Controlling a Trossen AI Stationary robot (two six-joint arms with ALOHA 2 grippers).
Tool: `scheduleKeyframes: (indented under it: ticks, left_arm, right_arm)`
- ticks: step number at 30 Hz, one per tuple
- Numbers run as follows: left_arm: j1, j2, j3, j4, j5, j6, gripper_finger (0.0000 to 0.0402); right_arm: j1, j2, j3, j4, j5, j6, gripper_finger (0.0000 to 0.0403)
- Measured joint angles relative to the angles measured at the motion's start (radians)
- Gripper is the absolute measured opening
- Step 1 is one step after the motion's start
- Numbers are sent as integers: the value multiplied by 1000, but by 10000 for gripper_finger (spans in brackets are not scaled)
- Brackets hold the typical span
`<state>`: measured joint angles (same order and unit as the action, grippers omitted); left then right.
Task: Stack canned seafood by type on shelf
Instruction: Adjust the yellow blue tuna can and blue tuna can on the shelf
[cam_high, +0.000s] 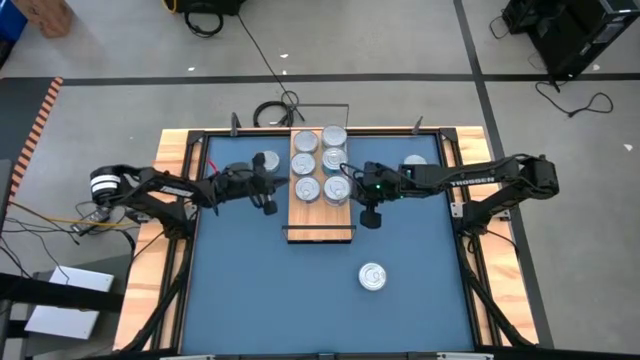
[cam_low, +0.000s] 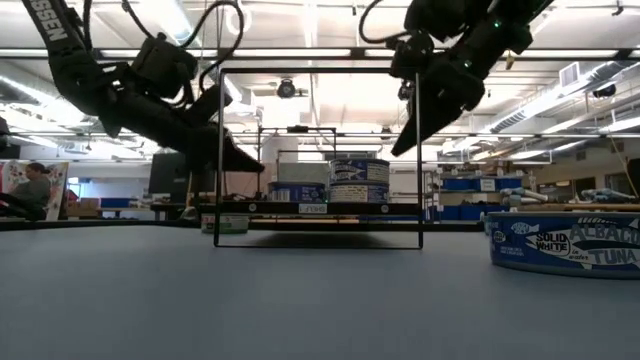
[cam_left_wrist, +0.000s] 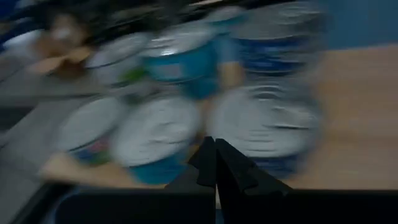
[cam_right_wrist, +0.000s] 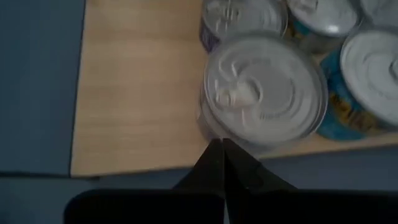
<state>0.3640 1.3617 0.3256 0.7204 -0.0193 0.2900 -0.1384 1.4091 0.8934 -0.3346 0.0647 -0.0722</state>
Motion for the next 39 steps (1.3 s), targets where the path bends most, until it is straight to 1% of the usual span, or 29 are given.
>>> scheduleKeyframes:
  ticks: [2,6,10,13,15,19,24,30,32,34,39]
  left_arm:
    - [31,-3,12,-26,-48,-31,3]
    - [99,31,58,-120,-51,-55,3]
    - [157,84,87,-122,-59,-61,3]
    - [179,136,118,-118,-28,-48,3]
    - [180,176,138,-120,-10,-33,3]
    - [169,237,169,-107,-18,-31,3]
    - [161,251,172,-84,-18,-29,3]
    - [159,251,172,-88,-21,-29,3]
    - [159,251,172,-86,-21,-29,3]
    - [159,251,172,-86,-21,-29,3]
    - [158,251,172,-86,0,1,3]
  right_arm:
    - [-1,1,-4,11,0,-6,1]
    - [-7,-4,-4,30,22,-22,1]
    - [-15,-5,-3,47,24,-33,1]
    - [-22,-5,-3,46,23,-35,1]
    - [-27,-5,-3,45,23,-36,1]
    - [-29,-5,-3,41,22,-36,1]
    - [-29,-5,-2,26,21,-36,1]
    - [-71,-5,-2,5,124,-29,1]
    - [-100,-5,-2,4,138,-29,1]
    - [-134,-5,-13,28,129,-33,1]
    - [-214,-5,-102,200,3,-58,1]
